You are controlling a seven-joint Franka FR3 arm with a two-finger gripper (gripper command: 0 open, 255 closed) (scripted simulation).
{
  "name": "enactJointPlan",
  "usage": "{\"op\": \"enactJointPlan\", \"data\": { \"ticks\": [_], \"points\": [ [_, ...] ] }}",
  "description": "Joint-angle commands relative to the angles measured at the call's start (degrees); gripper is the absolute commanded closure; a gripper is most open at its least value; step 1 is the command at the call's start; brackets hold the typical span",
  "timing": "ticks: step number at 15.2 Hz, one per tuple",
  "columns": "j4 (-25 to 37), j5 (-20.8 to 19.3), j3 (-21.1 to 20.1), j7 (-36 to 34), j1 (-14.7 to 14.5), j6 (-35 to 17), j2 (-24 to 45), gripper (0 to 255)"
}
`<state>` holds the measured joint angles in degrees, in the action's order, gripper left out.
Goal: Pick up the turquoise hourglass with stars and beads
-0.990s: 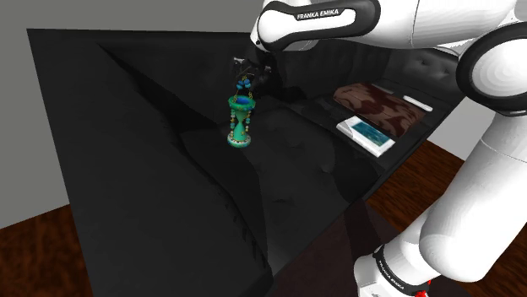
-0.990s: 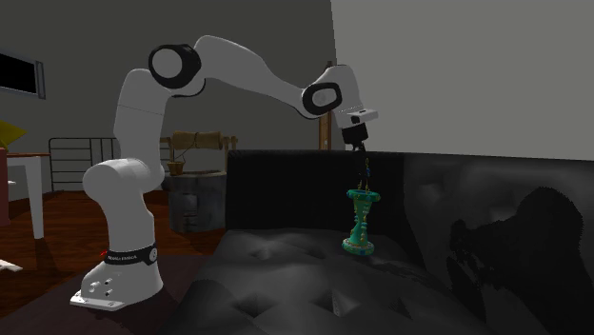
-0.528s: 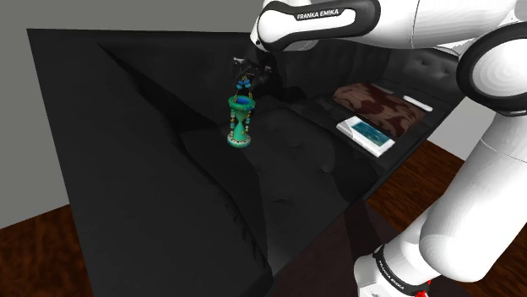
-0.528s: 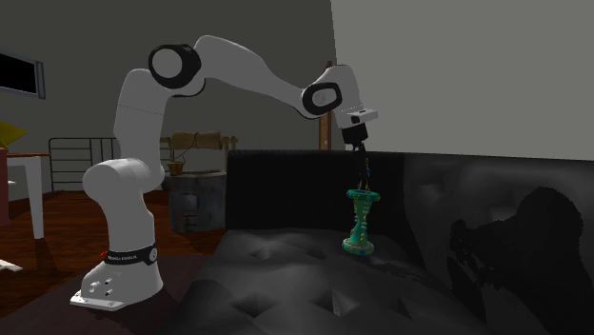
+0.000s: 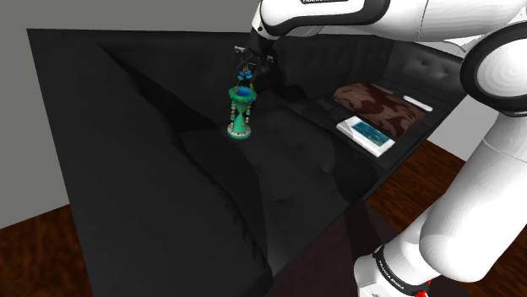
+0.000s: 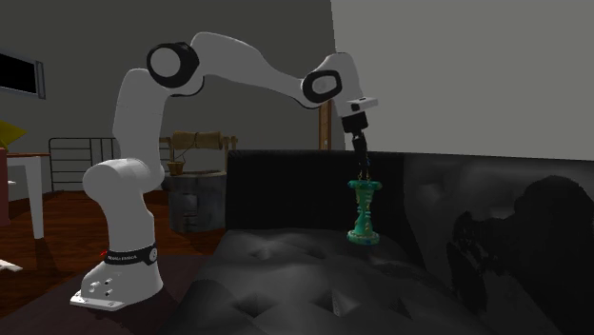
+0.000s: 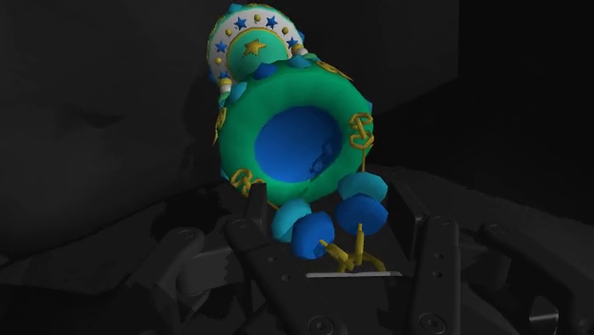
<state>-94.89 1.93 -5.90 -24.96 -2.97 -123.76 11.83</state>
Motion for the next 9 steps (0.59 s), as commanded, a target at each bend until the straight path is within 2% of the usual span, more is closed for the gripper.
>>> {"op": "enactJointPlan", "data": {
  "ticks": [1,7,9],
  "points": [
    [1.5,0.0,0.0,0.0,0.1,1.6,-0.2,255],
    [6.0,-0.1,0.0,-0.2,0.0,6.2,-0.2,255],
    [6.1,-0.1,0.0,-0.2,0.0,6.3,-0.2,255]
  ]
}}
